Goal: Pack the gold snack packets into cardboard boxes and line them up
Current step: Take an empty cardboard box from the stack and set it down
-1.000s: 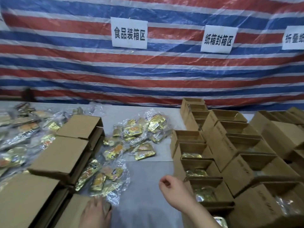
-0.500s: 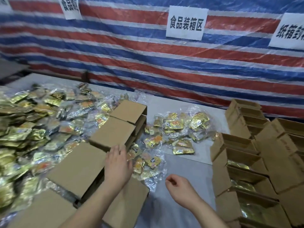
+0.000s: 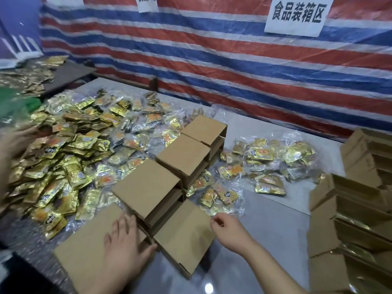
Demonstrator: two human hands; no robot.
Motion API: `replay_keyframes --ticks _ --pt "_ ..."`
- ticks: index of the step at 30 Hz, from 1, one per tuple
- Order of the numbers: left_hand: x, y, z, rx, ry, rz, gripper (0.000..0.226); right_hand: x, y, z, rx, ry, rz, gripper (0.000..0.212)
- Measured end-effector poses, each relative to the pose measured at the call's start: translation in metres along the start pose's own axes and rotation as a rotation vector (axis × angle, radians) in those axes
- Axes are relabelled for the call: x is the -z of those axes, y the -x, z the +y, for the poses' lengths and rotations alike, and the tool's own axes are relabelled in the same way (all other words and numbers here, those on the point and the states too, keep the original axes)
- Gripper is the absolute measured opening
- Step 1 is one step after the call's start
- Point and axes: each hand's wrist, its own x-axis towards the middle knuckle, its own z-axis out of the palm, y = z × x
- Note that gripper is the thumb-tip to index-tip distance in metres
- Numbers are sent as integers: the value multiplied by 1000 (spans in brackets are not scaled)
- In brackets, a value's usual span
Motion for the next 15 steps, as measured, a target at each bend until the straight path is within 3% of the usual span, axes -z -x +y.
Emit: replay_keyframes --ticks 5,12,15 --pt "-3 12 -6 6 -7 13 79 -15 0 -16 47 41 -63 18" --pt "53 39 -2 -18 -151 11 70 -10 11 -22 76 15 -89 17" --pt "87 53 5 -60 -70 43 50 1 22 -28 120 -52 -82 18"
